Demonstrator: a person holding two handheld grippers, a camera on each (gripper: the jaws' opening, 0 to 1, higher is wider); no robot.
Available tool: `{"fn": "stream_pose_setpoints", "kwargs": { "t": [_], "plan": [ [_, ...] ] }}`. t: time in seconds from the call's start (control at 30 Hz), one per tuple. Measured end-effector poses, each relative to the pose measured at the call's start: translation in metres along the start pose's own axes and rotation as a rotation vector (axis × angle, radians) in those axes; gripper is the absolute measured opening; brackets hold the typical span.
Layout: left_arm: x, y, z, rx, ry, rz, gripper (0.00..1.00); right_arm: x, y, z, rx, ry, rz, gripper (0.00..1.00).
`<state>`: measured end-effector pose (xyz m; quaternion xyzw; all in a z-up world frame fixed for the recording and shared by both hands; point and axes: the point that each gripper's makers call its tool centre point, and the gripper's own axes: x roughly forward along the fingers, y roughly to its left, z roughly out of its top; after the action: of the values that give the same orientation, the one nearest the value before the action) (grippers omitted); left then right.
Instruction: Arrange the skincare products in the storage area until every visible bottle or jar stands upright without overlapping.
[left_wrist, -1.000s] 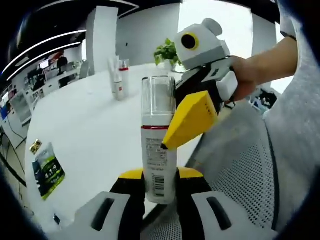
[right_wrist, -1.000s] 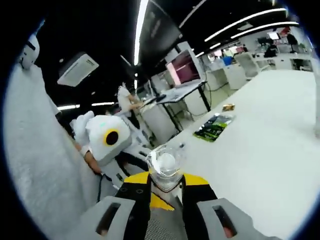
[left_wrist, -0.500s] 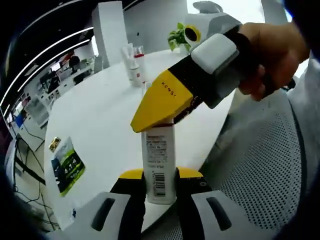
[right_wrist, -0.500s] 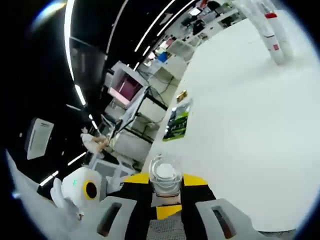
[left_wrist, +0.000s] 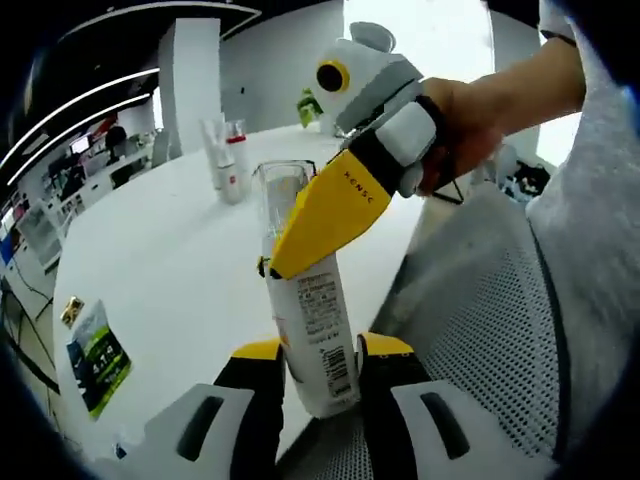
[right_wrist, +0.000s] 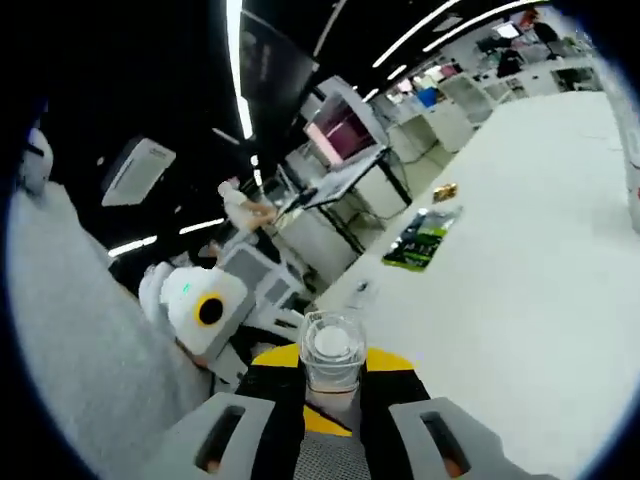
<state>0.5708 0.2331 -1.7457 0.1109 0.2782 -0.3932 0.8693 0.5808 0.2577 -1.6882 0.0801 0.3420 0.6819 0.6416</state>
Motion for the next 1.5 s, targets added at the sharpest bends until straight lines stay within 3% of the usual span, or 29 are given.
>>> {"fn": "stream_pose_setpoints", "kwargs": {
  "t": [0.03, 0.27, 0.4, 0.43, 0.53, 0.6, 0.7, 0.8, 0.87, 1.0, 1.2, 1.5],
  "plan": [
    [0.000, -0.003, 0.002, 0.004, -0.007, -0.013, 0.26, -0.002, 0.007, 0.001, -0.086, 0.011, 0.043, 0.14],
    [0.000, -0.012, 0.002, 0.015, -0.007, -0.064, 0.25, -0.005, 0.023, -0.005, -0.324, 0.099, 0.163, 0.14],
    [0.000, -0.011, 0.001, 0.019, -0.001, -0.053, 0.23, -0.003, 0.023, -0.005, -0.353, 0.112, 0.166, 0.15],
    [-0.002, -0.005, -0.002, -0.017, 0.016, -0.029, 0.23, -0.002, 0.020, -0.005, -0.342, 0.111, 0.153, 0.15],
    [-0.002, 0.006, -0.006, -0.064, 0.034, 0.020, 0.22, 0.004, 0.011, 0.000, -0.250, 0.068, 0.080, 0.16],
    [-0.003, 0.013, -0.013, -0.067, 0.065, 0.058, 0.21, 0.009, 0.003, -0.002, -0.141, 0.052, 0.013, 0.16],
    [-0.003, 0.019, -0.016, -0.079, 0.078, 0.092, 0.21, 0.015, -0.003, 0.004, -0.045, -0.027, -0.064, 0.18],
    [-0.004, 0.026, -0.023, -0.091, 0.108, 0.131, 0.21, 0.020, -0.017, 0.003, 0.182, -0.096, -0.200, 0.20],
    [-0.004, 0.031, -0.026, -0.089, 0.124, 0.158, 0.21, 0.021, -0.025, 0.000, 0.274, -0.134, -0.266, 0.19],
    [-0.004, 0.033, -0.029, -0.073, 0.138, 0.176, 0.21, 0.021, -0.034, -0.007, 0.512, -0.196, -0.359, 0.18],
    [-0.004, 0.032, -0.026, -0.069, 0.122, 0.152, 0.22, 0.021, -0.030, -0.002, 0.359, -0.145, -0.334, 0.16],
    [0.000, 0.006, -0.009, -0.074, 0.039, 0.004, 0.22, 0.009, -0.004, 0.000, -0.004, 0.046, -0.081, 0.16]
  ]
}}
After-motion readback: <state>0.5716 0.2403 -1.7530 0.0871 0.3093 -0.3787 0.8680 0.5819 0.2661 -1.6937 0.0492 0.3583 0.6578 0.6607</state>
